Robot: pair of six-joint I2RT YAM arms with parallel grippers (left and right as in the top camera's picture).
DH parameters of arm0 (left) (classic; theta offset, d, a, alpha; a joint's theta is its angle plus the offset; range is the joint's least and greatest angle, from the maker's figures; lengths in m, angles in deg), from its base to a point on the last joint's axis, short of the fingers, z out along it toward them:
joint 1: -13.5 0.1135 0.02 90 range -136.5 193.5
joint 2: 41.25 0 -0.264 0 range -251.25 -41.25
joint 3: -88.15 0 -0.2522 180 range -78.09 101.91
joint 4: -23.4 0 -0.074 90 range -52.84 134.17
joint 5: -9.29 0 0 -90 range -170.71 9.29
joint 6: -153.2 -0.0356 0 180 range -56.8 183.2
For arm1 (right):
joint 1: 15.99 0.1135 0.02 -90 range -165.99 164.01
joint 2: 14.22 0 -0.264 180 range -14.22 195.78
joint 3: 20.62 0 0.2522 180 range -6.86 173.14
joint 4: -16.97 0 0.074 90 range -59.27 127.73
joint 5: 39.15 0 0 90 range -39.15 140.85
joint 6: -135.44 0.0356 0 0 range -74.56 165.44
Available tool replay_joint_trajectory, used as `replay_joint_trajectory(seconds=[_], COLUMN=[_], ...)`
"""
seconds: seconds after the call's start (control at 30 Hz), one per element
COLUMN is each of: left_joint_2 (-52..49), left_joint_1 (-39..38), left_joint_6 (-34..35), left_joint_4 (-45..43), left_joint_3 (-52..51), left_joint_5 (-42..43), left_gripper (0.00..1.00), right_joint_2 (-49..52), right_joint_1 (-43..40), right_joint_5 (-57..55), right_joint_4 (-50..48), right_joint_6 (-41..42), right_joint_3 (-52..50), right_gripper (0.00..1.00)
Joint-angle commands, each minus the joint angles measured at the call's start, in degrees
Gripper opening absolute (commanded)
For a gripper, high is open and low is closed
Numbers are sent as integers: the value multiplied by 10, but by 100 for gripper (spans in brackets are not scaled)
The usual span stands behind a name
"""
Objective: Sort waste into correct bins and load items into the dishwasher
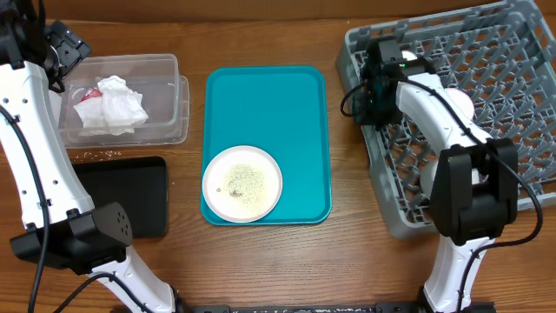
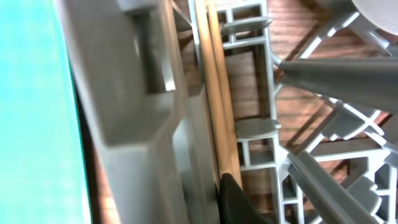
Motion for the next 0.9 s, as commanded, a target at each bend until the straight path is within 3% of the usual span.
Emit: replay_joint_trajectory(seconds=[0.0,0.47,0.67,0.87], left_joint_2=[-4,-4,-4,-4], left_joint_1=[-4,-4,-4,-4], left_joint_6=[-7,-7,-7,-7], left_joint_4=[0,0,0,0], left_joint_3=[-1,-1,-1,-1], left_joint_5=[-1,-1,-1,-1], left_gripper=[100,100,100,100], right_joint_2=[-2,-2,-2,-2], right_joint_1=[-7,-7,-7,-6], right_joint_5=[78,128,91,111], right_joint_4=[5,-50,-63,-69], right_joint_6=[158,331,367,346], right_joint_3=[16,23,23,23], right_gripper=[11,17,23,25])
